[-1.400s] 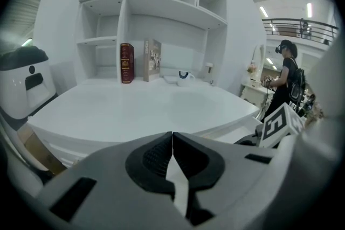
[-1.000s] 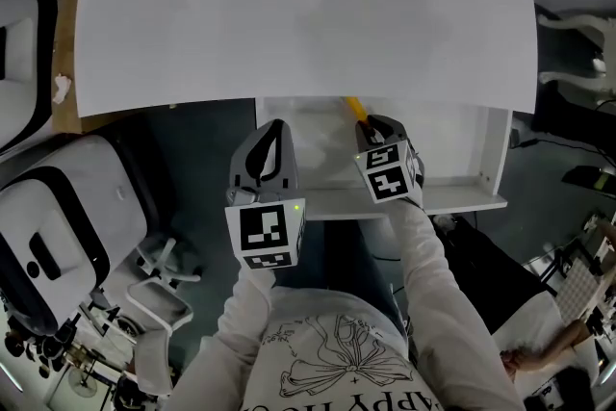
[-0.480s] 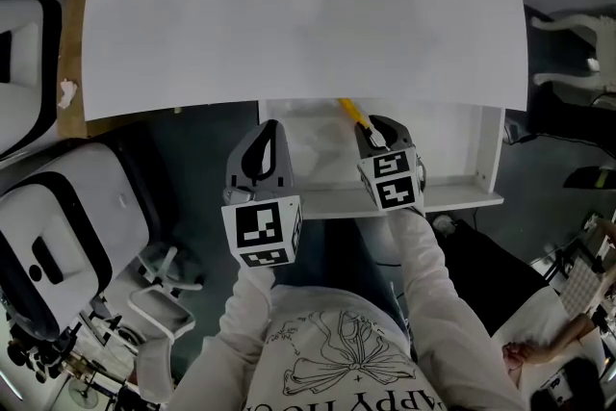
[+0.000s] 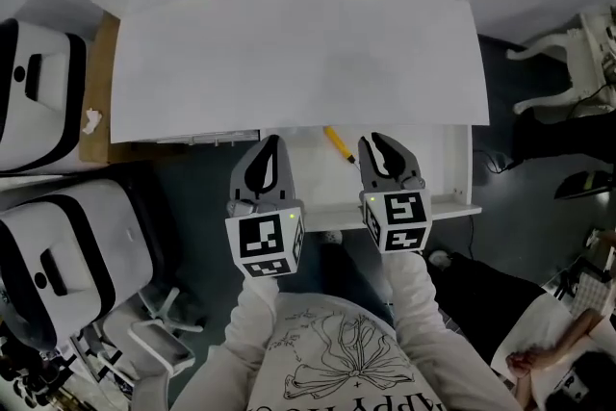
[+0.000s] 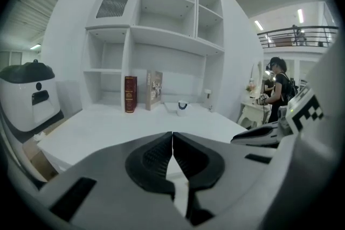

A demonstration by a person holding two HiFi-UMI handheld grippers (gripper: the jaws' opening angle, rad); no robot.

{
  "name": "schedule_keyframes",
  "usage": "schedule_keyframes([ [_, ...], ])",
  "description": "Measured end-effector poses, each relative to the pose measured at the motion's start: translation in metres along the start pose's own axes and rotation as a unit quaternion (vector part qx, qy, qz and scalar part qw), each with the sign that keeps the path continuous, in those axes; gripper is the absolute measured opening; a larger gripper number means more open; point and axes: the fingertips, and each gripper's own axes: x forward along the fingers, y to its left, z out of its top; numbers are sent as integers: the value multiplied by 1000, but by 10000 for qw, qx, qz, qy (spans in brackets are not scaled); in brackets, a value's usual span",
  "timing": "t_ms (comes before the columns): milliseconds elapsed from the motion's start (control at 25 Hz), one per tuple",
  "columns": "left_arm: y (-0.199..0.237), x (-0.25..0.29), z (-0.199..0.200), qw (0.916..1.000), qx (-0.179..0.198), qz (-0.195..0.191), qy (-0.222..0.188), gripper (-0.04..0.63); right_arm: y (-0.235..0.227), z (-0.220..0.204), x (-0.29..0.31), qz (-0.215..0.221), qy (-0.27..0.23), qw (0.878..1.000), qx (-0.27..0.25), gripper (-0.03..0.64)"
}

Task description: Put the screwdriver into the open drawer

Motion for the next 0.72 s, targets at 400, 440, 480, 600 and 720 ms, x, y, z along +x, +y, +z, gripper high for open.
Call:
schedule_keyframes([
  [400,-25,-56,82,9958,168,5,-899,6,-22,94,-94,-549,-1345,9893,158,44],
  [440,-26,-61,89,9951,188,13,-972,6,-22,99,-102,-572,-1436,9879,159,42],
  [480,-28,-67,95,9943,208,22,-1044,6,-22,105,-110,-594,-1525,9864,157,40],
  [600,-34,-81,111,9916,244,58,-1267,6,-24,119,-132,-654,-1788,9816,134,35],
  [720,-36,-96,125,9890,269,85,-1455,6,-22,132,-151,-692,-2010,9771,102,32],
])
